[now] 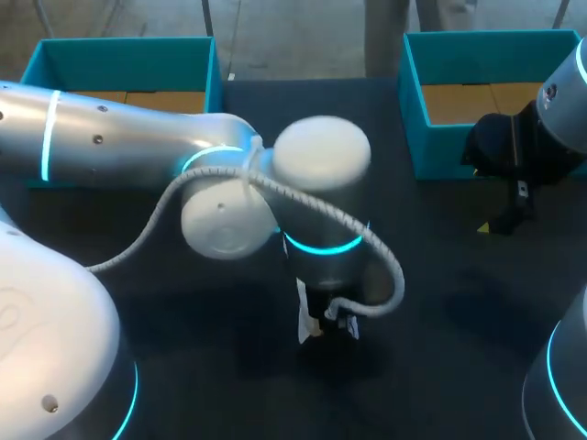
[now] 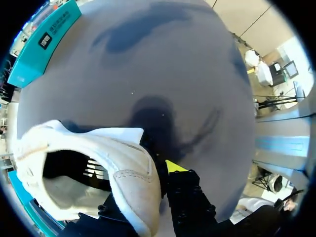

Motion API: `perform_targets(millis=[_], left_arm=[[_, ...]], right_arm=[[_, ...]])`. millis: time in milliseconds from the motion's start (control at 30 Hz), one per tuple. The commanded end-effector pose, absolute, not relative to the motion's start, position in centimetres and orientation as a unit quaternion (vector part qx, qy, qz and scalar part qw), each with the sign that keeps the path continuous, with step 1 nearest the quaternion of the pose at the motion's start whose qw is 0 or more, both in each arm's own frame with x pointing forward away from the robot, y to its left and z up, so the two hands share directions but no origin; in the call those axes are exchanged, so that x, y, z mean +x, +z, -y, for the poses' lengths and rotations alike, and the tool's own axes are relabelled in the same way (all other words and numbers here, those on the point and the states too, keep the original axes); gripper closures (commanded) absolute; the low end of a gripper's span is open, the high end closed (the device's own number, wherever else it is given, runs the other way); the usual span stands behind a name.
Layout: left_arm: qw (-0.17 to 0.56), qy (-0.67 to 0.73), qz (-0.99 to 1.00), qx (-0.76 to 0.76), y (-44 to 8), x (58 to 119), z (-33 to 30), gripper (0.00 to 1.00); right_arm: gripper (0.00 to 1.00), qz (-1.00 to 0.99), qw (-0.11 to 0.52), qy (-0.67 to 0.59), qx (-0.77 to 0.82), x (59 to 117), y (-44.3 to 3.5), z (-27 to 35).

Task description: Take the shoe out of the shoebox, open the shoe tongue, remove and reinsert the insole, then place the shoe into the shoebox

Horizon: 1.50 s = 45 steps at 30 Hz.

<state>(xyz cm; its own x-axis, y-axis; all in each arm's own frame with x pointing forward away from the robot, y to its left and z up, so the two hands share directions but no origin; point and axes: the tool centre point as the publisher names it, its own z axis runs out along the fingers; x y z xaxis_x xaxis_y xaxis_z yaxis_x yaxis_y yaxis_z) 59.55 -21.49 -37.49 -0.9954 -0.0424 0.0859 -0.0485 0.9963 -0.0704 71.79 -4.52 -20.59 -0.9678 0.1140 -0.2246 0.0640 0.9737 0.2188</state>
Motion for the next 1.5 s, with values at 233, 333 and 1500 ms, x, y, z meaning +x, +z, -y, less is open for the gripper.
perform_targets(millis=[233, 333, 1500], left_arm=[[0.051, 0.041, 0.998, 0.016, -29.3, 60.1, 18.4, 1.00], [0.055, 0.041, 0.998, 0.006, -27.5, 60.4, 17.6, 1.00], [0.046, 0.008, 0.991, -0.129, -18.7, 63.6, 13.9, 1.00]], right_arm=[[0.00, -0.986, 0.119, 0.105, 0.046, 71.8, -20.7, 4.5], [0.00, -0.986, 0.119, 0.105, 0.046, 71.8, -20.7, 4.5], [0.00, -0.986, 0.119, 0.105, 0.046, 71.8, -20.7, 4.5]])
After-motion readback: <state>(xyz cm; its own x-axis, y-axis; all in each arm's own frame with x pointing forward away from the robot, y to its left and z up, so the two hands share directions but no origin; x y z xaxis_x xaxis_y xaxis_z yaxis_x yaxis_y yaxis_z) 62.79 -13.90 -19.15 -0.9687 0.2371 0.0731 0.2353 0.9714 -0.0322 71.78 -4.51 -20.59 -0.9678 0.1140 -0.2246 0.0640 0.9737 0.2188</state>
